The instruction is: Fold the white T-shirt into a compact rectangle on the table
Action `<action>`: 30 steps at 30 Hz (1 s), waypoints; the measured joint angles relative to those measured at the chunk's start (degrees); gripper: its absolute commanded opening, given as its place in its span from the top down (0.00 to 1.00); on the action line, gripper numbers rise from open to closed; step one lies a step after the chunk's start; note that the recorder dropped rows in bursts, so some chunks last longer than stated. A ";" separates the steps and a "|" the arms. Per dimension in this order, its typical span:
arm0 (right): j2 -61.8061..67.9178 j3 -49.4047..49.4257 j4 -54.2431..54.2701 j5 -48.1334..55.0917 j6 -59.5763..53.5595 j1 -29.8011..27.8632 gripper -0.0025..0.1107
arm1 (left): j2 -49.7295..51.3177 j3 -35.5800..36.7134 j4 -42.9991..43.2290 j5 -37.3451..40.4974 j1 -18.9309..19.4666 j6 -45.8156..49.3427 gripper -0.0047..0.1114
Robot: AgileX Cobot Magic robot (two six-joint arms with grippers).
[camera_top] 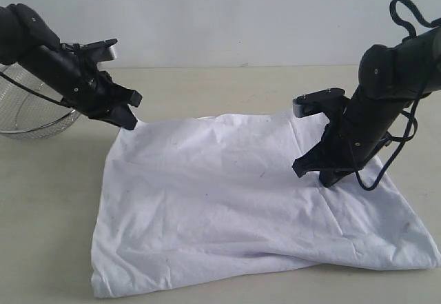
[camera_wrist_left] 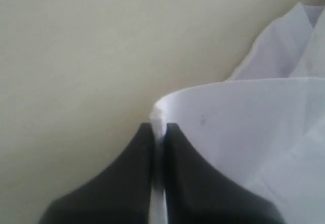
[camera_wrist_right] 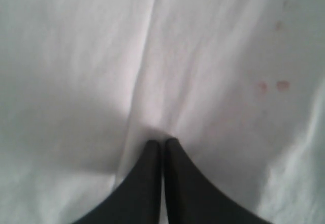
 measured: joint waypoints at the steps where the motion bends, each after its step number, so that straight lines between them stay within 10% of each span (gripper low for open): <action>1: 0.00 -0.10 0.00 0.00 0.00 0.00 0.98 | -0.26 0.00 0.85 0.00 0.00 -0.24 0.92; 8: 0.12 -0.10 0.00 0.13 0.00 0.00 0.98 | -2.17 0.00 2.15 -2.41 0.00 -0.24 0.86; 16: 0.25 -0.42 0.00 0.49 -0.14 0.00 0.98 | -2.40 0.00 2.37 -2.28 0.00 -0.39 0.40; 20: 0.25 -0.42 0.00 0.49 -0.33 0.00 0.98 | -2.40 -1.51 2.50 -1.60 0.00 -2.59 0.52; 25: -3.37 0.23 -1.73 -0.31 0.18 -0.10 0.98 | -6.07 -5.30 2.59 2.20 0.00 -3.34 0.92; 30: -13.74 0.23 -6.82 1.75 3.20 -12.30 0.98 | -8.43 -4.47 0.15 11.21 -0.11 -1.58 0.92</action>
